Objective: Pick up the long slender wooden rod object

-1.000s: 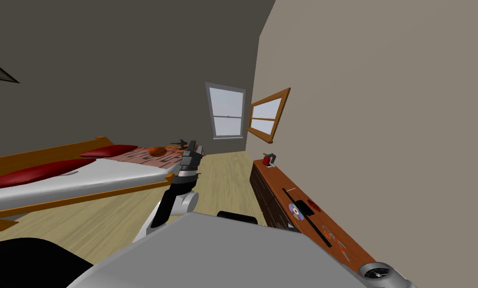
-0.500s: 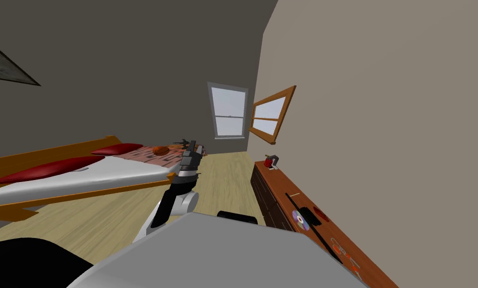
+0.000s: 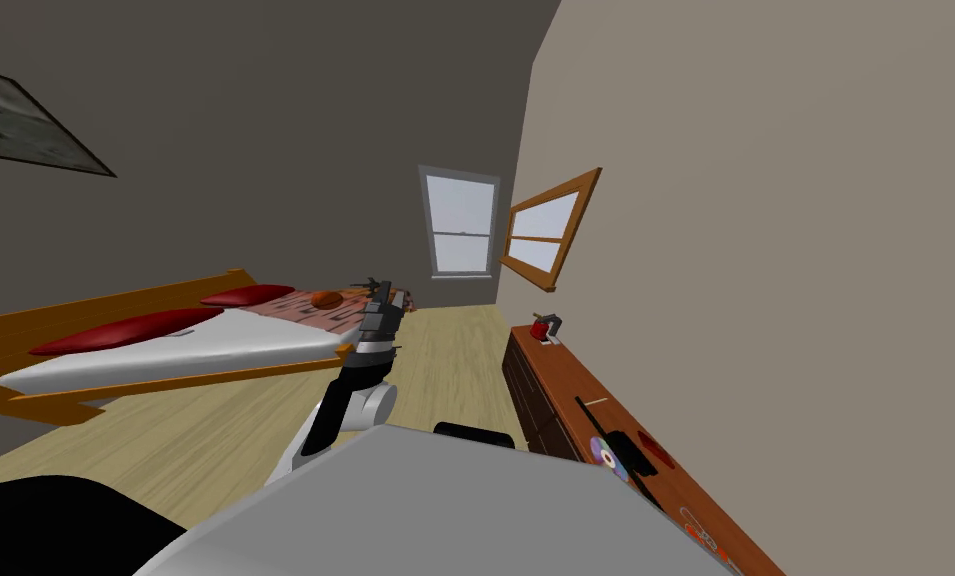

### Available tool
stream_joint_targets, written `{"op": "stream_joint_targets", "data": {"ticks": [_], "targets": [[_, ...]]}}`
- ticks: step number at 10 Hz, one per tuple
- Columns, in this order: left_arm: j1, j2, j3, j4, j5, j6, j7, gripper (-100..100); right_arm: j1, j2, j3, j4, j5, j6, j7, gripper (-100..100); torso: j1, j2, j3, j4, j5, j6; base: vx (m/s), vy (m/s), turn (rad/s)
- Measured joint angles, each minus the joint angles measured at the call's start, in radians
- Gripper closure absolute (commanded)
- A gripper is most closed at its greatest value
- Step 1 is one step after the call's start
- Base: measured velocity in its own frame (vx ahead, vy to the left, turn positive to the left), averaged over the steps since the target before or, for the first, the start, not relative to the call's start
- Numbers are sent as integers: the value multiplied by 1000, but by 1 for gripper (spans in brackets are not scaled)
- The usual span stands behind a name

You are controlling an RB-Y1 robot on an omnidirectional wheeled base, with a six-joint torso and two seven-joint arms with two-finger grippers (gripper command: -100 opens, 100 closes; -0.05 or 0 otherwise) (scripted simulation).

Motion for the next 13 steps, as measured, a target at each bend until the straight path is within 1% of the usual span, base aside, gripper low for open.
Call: {"op": "stream_joint_targets", "data": {"ticks": [1, 2, 3, 4, 5, 6, 7, 8, 9, 10, 12, 13], "targets": [[0, 0, 0, 0, 0, 0, 0, 0, -9, -13, 28, 23, 6, 8, -6, -100, -1, -1, 0, 0, 0, -1, 69, -44, 58], [0, 0, 0, 0, 0, 0, 0, 0, -12, -16, 35, 56, 8, 2, -4, -100, 0, 0, 0, 0, 0, 0, 69, -55, 79], [0, 0, 0, 0, 0, 0, 0, 0, -26, -15, 58, 105, 14, -3, -3, -100, -1, 0, 0, 0, 0, 0, 95, -80, 192], [0, 0, 0, 0, 0, 0, 0, 0, -23, -19, 78, 142, 18, -1, 2, -100, -2, -1, 0, 0, 0, 0, 79, -62, 58], [0, 0, 0, 0, 0, 0, 0, 0, -21, -30, 86, 158, 19, -5, 3, -100, -1, -1, 0, 0, 0, 0, 80, -56, 60], [0, 0, 0, 0, 0, 0, 0, 0, -22, -44, 102, 182, 18, -14, 0, -100, -1, -1, 0, 0, 0, 0, 87, -78, 133], [0, 0, 0, 0, 0, 0, 0, 0, -18, -69, 137, 167, 18, 4, -17, -100, -2, -1, -1, 0, 0, 0, 72, -68, 64], [0, 0, 0, 0, 0, 0, 0, 0, -19, -71, 149, 174, 18, 13, -23, -100, -1, 0, 0, 0, 0, 0, 35, -35, -6], [0, 0, 0, 0, 0, 0, 0, 0, -22, -65, 150, 189, 19, 9, -18, -100, 1, 2, 1, 0, 0, 0, 34, -42, 92], [0, 0, 0, 0, 0, 0, 0, 0, -22, -72, 167, 193, 18, 9, -22, -100, 1, 2, 1, 1, 0, 0, 40, -46, 43], [0, 0, 0, 0, 0, 0, 0, 0, -31, -56, 186, 236, 19, -3, -18, -100, 0, 1, 1, 0, 0, 0, 67, -72, 82], [0, 0, 0, 0, 0, 0, 0, 0, -39, -50, 206, 259, 17, -11, -21, -100, -2, 0, 0, 0, 0, 0, 78, -104, 90]]}}
